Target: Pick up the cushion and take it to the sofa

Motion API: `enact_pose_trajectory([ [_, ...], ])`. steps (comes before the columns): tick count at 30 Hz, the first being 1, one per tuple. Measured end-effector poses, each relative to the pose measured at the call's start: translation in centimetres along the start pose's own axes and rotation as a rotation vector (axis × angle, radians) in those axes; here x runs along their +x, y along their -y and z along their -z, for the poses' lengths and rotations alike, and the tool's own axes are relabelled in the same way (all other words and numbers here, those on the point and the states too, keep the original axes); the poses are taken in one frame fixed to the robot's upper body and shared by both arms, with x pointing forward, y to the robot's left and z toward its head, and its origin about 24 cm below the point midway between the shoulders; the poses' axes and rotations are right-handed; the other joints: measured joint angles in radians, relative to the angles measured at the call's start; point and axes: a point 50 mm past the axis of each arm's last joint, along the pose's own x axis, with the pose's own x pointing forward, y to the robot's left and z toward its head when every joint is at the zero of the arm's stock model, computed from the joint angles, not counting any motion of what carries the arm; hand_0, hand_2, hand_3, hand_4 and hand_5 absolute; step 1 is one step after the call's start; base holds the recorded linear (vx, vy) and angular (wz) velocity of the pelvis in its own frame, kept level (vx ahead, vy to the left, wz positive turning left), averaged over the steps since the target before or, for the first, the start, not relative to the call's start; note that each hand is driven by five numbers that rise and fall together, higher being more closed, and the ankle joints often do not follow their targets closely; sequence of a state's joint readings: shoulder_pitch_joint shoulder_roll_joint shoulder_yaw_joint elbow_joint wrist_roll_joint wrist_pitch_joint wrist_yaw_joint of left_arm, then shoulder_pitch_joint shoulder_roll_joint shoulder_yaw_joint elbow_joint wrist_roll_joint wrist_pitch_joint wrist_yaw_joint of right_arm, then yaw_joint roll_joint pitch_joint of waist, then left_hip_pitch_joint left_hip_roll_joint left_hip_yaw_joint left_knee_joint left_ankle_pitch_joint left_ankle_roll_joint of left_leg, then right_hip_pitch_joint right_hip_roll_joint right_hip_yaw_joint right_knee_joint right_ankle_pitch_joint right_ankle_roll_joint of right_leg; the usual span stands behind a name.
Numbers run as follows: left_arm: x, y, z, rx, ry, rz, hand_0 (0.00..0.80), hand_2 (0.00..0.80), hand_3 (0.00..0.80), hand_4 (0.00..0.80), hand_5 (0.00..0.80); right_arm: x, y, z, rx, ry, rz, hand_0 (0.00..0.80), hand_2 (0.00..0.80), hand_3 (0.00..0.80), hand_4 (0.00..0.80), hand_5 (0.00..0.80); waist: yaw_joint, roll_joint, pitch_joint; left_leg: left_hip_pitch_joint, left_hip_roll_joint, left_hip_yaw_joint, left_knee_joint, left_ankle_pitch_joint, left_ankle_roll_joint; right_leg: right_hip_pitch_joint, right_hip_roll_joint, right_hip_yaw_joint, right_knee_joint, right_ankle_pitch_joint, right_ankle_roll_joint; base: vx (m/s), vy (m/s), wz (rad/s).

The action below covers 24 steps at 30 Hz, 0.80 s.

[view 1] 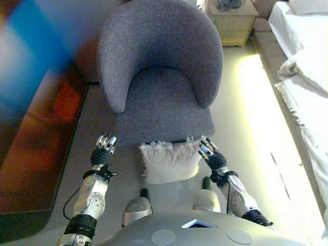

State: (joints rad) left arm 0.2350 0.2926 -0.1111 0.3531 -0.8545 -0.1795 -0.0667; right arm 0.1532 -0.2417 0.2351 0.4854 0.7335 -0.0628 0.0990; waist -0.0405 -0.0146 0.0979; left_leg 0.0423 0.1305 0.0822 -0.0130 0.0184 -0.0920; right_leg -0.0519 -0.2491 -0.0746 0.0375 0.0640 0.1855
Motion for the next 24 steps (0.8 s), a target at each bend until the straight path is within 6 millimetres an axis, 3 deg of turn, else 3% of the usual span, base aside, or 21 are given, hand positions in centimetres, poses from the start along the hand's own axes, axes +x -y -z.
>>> enact_pose_trajectory([
  [4, -0.6, 0.0, 0.7, -0.02, -0.013, 0.003, 0.0, 0.0, 0.0, 0.0, 0.0, -0.3, 1.1, -1.0, -0.038, 0.014, 0.016, 0.0, 0.0, 0.0, 0.0, 0.0, -0.002, 0.03, 0.0, 0.0, 0.047, -0.011, 0.008, -0.009, -0.014, 0.029, 0.052, -0.003, 0.022, -0.037, -0.014, 0.25, -0.235, 0.21],
  [10, -0.1, 0.6, 0.3, -0.022, -0.011, 0.023, 0.0, 0.0, 0.0, 0.0, 0.0, -0.5, -0.2, -0.9, -0.044, 0.003, -0.035, 0.0, 0.0, 0.0, 0.0, 0.0, -0.029, -0.005, 0.005, -0.009, 0.042, -0.046, 0.027, -0.005, -0.027, 0.058, 0.06, 0.041, 0.047, -0.097, -0.007, 0.152, -0.153, 0.32],
  [13, 0.7, 1.7, 0.1, -0.018, -0.018, 0.057, 0.0, 0.0, 0.0, 0.0, 0.0, -0.5, -0.1, -1.2, -0.081, 0.017, -0.036, 0.0, 0.0, 0.0, 0.0, 0.0, -0.026, -0.009, 0.005, -0.054, 0.046, -0.039, 0.095, -0.005, -0.022, 0.071, 0.066, 0.028, 0.053, -0.122, -0.016, 0.087, 0.027, 0.44],
  [15, 1.1, 2.4, 0.4, 0.0, -0.036, 0.08, 0.0, 0.0, 0.0, 0.0, 0.0, -0.4, 0.0, -1.7, -0.099, 0.05, -0.036, 0.0, 0.0, 0.0, 0.0, 0.0, -0.025, 0.009, 0.001, -0.052, 0.055, -0.031, 0.056, -0.004, -0.007, 0.07, 0.071, 0.001, 0.054, -0.126, -0.019, 0.037, 0.121, 0.4],
  [17, 1.5, 3.1, 0.4, 0.026, -0.043, 0.1, 0.0, 0.0, 0.0, 0.0, 0.0, -0.1, -0.2, -2.3, -0.11, 0.079, -0.031, 0.0, 0.0, 0.0, 0.0, 0.0, -0.023, 0.016, 0.002, -0.055, 0.049, -0.03, 0.042, 0.005, 0.001, 0.064, 0.067, -0.003, 0.059, -0.126, -0.019, 0.031, 0.149, 0.12],
  [20, 1.5, 3.3, 0.5, 0.062, -0.05, 0.111, 0.0, 0.0, 0.0, 0.0, 0.0, -0.1, -0.1, -2.7, -0.11, 0.107, -0.02, 0.0, 0.0, 0.0, 0.0, 0.0, -0.026, 0.025, -0.007, -0.051, 0.036, -0.03, 0.018, 0.016, -0.015, 0.065, 0.048, -0.016, 0.053, -0.124, -0.016, 0.08, 0.129, 0.07],
  [24, 1.5, 3.1, 0.2, 0.077, -0.048, 0.112, 0.0, 0.0, 0.0, 0.0, 0.0, -0.2, -0.2, -2.5, -0.111, 0.109, -0.013, 0.0, 0.0, 0.0, 0.0, 0.0, -0.027, 0.034, -0.017, -0.014, 0.012, -0.012, -0.037, 0.044, -0.046, 0.088, 0.019, -0.016, 0.021, -0.102, 0.013, 0.077, 0.083, -0.02],
])
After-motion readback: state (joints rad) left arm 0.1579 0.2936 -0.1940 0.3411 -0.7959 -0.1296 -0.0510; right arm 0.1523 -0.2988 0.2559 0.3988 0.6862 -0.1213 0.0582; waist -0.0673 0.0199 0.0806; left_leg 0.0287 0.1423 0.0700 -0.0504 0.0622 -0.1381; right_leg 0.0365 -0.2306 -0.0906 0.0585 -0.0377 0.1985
